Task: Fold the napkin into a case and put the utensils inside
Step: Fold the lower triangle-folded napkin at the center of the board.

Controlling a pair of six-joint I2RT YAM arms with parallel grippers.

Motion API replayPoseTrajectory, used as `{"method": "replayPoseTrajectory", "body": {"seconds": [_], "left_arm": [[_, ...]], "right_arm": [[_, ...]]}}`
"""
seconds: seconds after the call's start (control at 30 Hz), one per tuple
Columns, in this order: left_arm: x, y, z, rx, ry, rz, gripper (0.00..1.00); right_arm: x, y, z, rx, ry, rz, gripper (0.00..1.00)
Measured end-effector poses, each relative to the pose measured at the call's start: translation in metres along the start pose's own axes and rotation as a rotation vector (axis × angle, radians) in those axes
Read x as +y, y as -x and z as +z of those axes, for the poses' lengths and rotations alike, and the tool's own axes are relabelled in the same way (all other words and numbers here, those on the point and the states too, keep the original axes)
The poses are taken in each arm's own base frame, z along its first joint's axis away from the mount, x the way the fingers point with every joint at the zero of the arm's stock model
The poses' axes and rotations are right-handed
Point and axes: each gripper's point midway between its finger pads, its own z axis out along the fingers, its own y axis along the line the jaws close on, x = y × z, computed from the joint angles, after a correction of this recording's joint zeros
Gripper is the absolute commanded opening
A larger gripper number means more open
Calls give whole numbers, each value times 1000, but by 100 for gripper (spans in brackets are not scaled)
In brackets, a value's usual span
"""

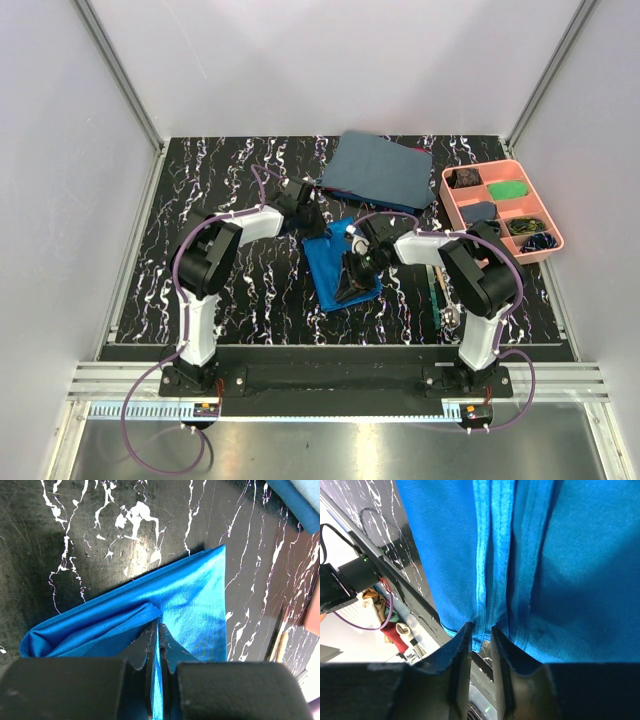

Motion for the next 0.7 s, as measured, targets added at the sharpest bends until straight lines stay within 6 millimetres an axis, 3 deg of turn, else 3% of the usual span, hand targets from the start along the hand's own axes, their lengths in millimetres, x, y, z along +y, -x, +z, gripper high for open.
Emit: {"method": "replayPoseTrajectory", "body": {"seconds": [0.27, 0.7], "left_arm": [[0, 0, 0, 1, -1, 1, 6], [1, -1, 0, 5, 1, 19, 4]], "right_arm": [[3, -2, 1, 5, 24, 10, 1], [-10, 1, -17, -48, -89, 1, 0]]}}
